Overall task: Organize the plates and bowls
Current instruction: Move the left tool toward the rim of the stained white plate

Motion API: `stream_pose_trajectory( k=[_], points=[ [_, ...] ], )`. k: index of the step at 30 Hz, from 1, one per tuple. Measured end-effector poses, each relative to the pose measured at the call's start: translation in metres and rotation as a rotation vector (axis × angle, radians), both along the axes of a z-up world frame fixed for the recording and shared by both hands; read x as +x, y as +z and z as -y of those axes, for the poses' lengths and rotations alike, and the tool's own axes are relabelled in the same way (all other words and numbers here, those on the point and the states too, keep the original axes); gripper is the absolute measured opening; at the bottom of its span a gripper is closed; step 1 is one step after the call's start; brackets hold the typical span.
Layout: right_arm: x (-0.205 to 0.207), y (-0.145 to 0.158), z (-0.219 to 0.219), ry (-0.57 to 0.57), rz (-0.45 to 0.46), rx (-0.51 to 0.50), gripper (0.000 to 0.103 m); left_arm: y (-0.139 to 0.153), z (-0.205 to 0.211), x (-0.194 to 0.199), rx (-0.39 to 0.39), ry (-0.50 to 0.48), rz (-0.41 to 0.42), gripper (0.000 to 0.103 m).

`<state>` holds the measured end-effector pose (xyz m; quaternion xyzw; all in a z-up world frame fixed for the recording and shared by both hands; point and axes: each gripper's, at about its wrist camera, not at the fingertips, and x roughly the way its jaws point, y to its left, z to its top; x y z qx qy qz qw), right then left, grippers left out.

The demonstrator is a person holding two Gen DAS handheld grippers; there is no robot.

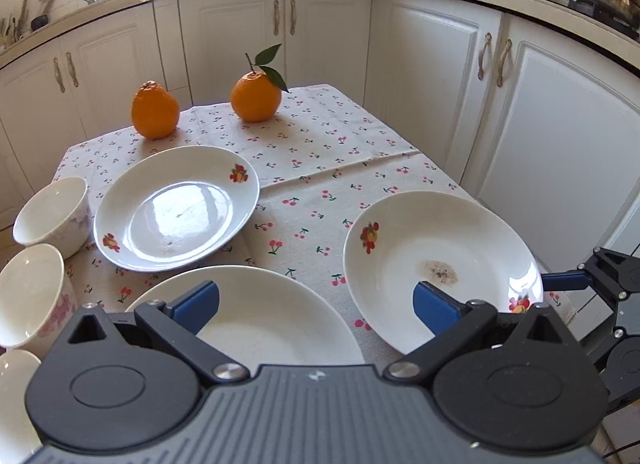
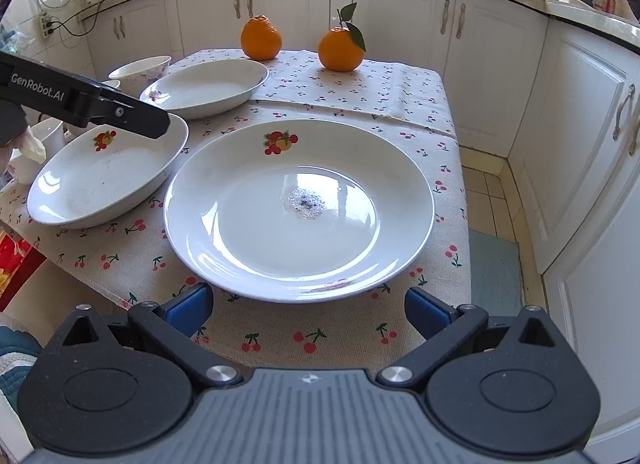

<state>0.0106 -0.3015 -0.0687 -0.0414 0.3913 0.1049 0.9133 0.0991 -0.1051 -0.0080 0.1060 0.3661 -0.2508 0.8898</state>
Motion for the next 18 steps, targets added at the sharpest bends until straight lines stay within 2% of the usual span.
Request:
stream_pose_trajectory(
  k=[5, 12, 18],
  points=[
    [0.009, -0.008, 0.001, 0.04, -0.033, 0.002, 0.103, 0.002, 0.02, 0.008, 0.042, -0.076, -0.007, 0.102],
    [0.01, -0.013, 0.007, 0.079, 0.001, 0.019, 0.103, 0.0, 0.048, 0.02, 0.087, -0.168, -0.016, 0.102],
    [0.009, -0.015, 0.018, 0.132, 0.033, 0.03, 0.103, -0.009, 0.069, 0.035, 0.103, -0.226, -0.084, 0.102]
  ],
)
